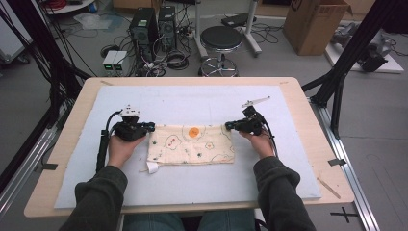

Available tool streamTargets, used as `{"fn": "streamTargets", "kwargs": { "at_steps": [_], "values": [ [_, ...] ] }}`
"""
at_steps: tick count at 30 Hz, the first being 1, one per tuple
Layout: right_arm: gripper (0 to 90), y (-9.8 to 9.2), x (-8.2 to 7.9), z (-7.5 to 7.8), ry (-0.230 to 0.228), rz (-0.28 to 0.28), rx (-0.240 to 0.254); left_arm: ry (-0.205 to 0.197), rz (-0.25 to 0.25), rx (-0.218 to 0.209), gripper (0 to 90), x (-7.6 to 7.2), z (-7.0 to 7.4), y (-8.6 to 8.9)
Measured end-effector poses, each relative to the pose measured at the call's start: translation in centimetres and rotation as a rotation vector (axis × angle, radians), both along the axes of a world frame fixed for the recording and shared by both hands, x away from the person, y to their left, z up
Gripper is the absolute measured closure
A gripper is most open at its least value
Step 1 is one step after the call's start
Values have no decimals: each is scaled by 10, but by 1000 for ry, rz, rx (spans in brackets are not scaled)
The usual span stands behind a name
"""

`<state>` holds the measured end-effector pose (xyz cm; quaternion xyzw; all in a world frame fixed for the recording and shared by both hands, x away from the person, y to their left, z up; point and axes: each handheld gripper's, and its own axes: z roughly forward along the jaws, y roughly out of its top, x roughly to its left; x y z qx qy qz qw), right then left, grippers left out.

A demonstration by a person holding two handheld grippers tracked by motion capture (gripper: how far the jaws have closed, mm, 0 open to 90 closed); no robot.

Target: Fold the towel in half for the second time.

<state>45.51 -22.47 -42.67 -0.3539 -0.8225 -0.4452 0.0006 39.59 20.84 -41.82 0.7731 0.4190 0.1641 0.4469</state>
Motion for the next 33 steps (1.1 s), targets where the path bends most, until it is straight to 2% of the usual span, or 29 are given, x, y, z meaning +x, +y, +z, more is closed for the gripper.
{"fn": "streamTargets", "kwargs": {
  "at_steps": [8, 16, 20, 22, 30, 33],
  "values": [
    [849, -2, -6, 8, -19, 14, 13, -18, -21, -5, 847, -7, 7, 2],
    [849, 2, -14, 15, -40, 25, 15, -30, -24, -16, 847, -15, 8, 6],
    [850, 1, -18, 14, -49, 26, 17, -32, -33, -17, 847, -18, 7, 6],
    [849, 0, -19, 12, -38, 31, 11, -32, -40, -14, 847, -19, 8, 5],
    [849, -1, -25, 16, -53, 33, 22, -44, -57, -1, 847, -25, 11, 4],
    [849, -1, -28, 16, -60, 41, 18, -52, -60, -8, 847, -28, 11, 4]
  ]
}}
